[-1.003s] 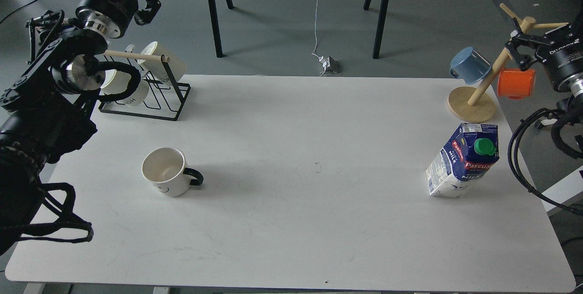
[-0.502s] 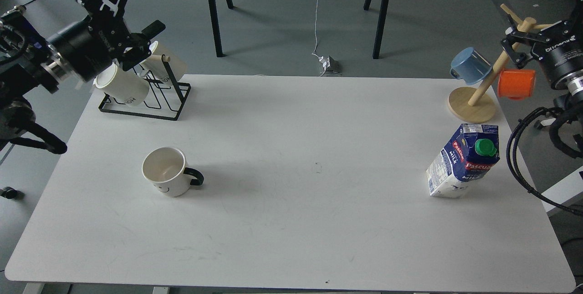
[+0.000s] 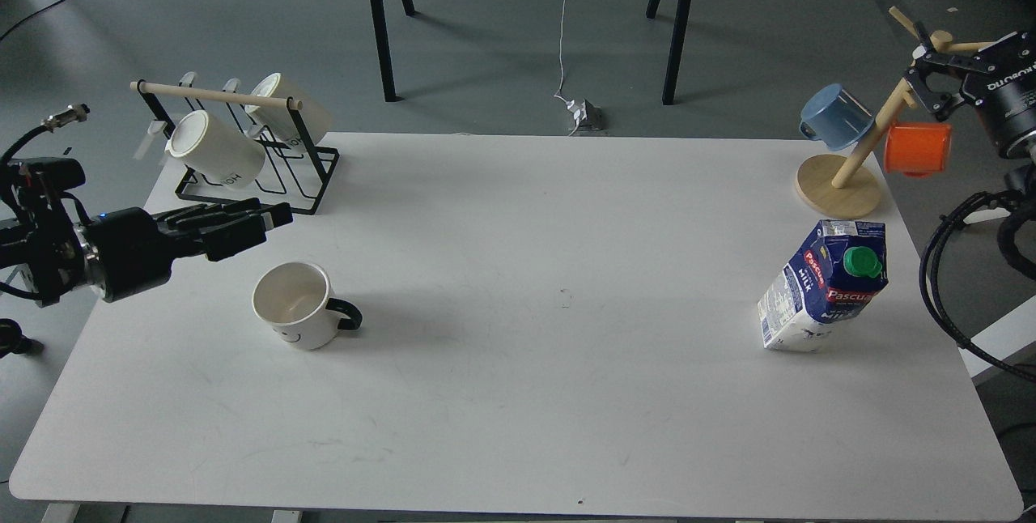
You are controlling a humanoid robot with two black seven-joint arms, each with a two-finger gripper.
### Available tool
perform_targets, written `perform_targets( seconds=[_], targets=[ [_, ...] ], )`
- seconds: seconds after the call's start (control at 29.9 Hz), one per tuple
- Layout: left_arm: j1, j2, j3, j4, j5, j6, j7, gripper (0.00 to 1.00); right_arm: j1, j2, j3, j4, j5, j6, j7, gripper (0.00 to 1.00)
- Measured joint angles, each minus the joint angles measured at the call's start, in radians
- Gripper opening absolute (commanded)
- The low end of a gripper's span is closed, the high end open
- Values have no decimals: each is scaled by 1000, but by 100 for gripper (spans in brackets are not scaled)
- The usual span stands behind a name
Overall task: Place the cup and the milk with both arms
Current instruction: 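Grasp the white mug rim with the left gripper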
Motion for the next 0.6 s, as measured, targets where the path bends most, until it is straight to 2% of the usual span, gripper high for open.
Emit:
perform_targets(
  seconds=[0.2,0.6],
  targets=[
    [27,-47,0,90,265,87,0,63,-6,-4,1,1,0,0,0,100],
    [20,-214,0,308,356,97,1,62,-5,-6,-2,-1,-2,0,0,100]
  ],
)
